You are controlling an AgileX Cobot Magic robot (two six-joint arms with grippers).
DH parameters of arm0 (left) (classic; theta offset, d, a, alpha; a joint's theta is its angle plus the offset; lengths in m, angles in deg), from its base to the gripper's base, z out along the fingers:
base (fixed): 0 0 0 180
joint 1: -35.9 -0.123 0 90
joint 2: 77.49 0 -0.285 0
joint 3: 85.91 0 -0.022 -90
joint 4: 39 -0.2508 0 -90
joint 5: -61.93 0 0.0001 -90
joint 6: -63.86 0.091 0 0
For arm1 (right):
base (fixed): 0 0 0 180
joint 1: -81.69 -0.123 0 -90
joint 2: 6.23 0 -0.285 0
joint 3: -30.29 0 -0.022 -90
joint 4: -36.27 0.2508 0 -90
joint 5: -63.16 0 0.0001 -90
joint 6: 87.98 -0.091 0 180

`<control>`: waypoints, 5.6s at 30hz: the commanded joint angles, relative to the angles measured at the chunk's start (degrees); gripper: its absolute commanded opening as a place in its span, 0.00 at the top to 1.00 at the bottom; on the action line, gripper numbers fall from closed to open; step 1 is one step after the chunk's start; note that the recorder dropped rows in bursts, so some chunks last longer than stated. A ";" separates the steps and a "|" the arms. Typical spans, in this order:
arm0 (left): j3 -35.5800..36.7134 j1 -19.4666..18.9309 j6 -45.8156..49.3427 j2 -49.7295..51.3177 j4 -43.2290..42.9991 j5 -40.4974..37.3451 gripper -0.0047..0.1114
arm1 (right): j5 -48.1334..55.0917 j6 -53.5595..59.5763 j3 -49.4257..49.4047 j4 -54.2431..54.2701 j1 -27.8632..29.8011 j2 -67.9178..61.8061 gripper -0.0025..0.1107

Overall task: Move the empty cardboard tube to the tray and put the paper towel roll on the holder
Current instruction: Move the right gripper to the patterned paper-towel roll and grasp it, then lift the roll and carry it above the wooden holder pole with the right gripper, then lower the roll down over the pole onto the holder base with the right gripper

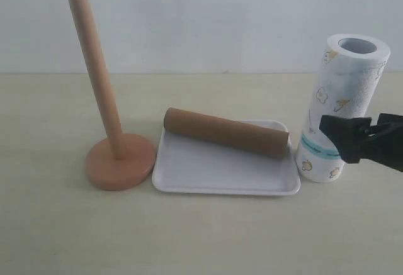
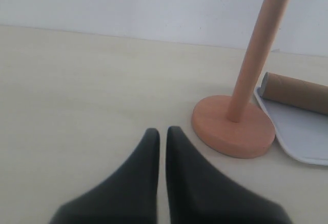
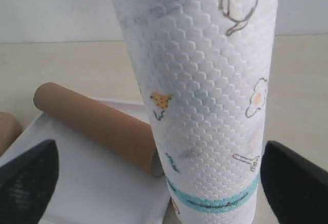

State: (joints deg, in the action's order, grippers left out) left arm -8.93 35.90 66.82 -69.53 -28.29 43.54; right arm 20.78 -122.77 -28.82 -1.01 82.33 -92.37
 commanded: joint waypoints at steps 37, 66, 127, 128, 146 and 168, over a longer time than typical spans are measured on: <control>0.23 0.03 -0.42 -0.18 0.42 0.28 0.92 | -9.51 14.03 12.03 6.15 -0.15 -22.85 0.06; 0.23 0.03 -0.42 -0.18 0.42 0.28 0.92 | -5.91 9.95 12.32 6.52 -0.15 -10.35 0.98; 0.23 0.03 -0.42 -0.18 0.42 0.28 0.92 | 44.13 -14.01 79.04 -5.08 -50.44 -26.44 0.98; 0.23 0.03 -0.42 -0.18 0.42 0.28 0.92 | 44.13 -13.07 79.04 -5.08 -50.44 -26.99 0.98; 0.23 0.03 -0.42 -0.18 0.42 0.28 0.92 | 47.02 -10.67 79.04 -5.08 -51.58 -36.28 0.98; 0.23 0.03 -0.42 -0.18 0.42 0.28 0.92 | 35.77 -8.75 67.87 -4.72 -51.34 -37.77 0.98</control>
State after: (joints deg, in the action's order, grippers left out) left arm -8.93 35.90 66.82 -69.53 -28.29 43.54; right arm 59.41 -132.82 39.70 -5.73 30.90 -130.60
